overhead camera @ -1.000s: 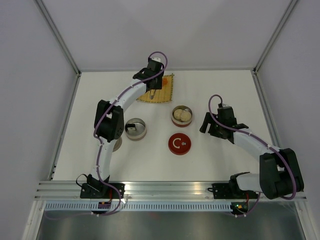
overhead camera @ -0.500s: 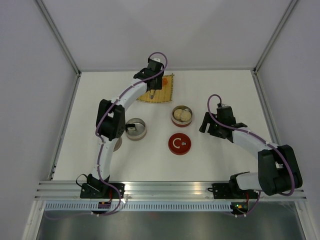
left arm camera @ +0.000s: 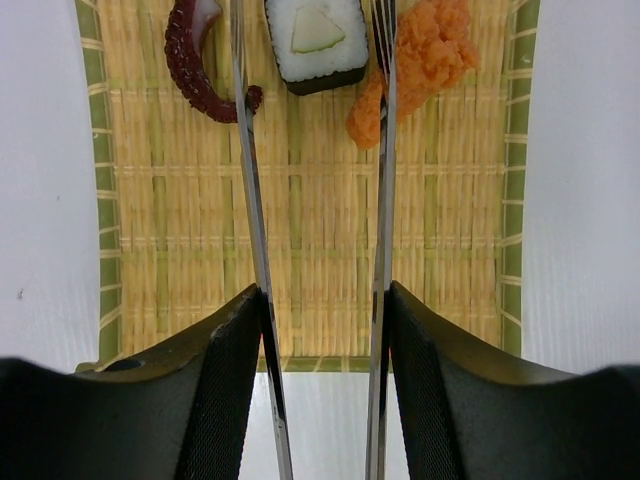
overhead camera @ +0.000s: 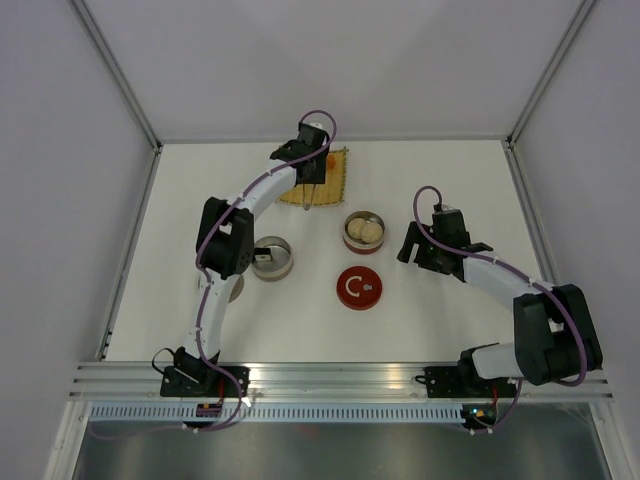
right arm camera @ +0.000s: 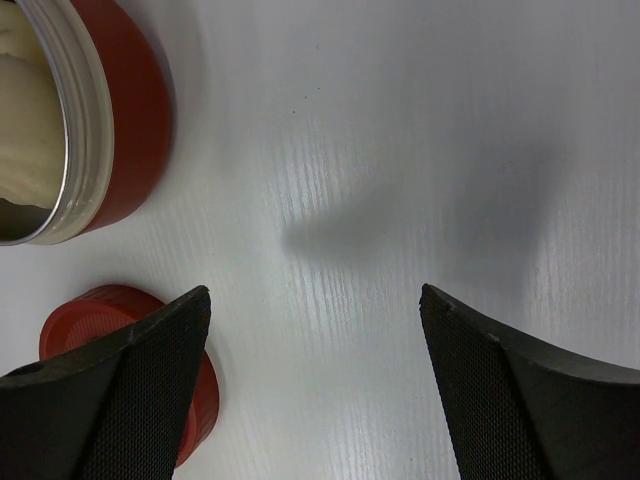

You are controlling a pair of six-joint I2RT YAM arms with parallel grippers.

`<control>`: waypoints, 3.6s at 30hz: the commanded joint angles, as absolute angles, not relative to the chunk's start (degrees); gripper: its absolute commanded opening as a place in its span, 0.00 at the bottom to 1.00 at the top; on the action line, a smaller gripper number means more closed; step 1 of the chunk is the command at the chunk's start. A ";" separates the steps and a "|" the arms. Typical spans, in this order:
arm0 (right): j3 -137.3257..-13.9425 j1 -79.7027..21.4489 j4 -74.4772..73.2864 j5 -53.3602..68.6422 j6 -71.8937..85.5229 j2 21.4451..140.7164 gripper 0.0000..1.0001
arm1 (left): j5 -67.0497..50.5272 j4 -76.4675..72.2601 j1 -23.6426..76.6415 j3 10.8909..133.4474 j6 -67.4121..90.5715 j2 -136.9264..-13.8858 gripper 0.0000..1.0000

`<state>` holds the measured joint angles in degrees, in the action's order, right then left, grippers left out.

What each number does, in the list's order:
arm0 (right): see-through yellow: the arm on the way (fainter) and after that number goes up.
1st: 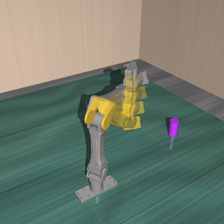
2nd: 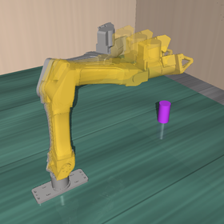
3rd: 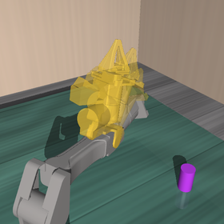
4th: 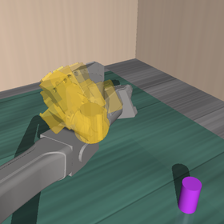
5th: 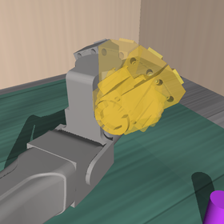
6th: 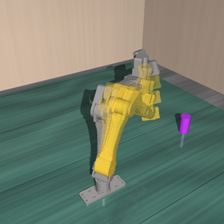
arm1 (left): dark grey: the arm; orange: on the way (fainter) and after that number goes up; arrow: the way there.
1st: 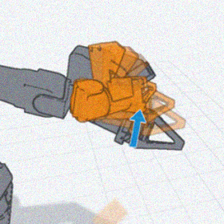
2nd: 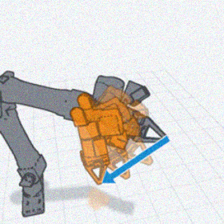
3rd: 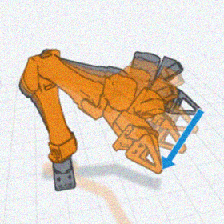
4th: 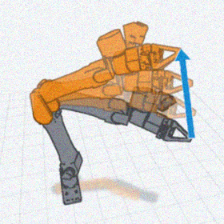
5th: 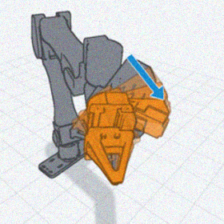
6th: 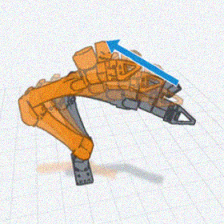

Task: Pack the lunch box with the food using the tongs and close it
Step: Pick up the fake food from the plate, then place the fake food in the packing box.

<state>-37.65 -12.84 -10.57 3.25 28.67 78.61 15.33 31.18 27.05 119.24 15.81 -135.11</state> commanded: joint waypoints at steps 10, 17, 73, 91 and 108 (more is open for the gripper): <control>-39.20 -12.57 -8.61 3.87 28.04 79.10 0.91 | 10.64 30.67 25.75 123.40 17.23 -135.70 0.59; -39.11 -12.66 -8.53 3.78 28.12 79.28 0.91 | 9.84 30.94 25.58 123.57 17.75 -136.32 0.56; -28.31 -12.57 -13.79 5.45 32.78 59.68 0.90 | 3.96 46.83 25.05 55.73 23.55 -46.33 0.26; -24.87 -12.66 -21.19 3.95 34.98 47.28 0.90 | 0.44 45.70 25.05 47.90 28.47 -43.51 0.27; -24.34 -12.57 -19.16 4.57 34.63 49.66 0.90 | 1.76 43.59 25.14 45.70 28.48 -47.37 0.27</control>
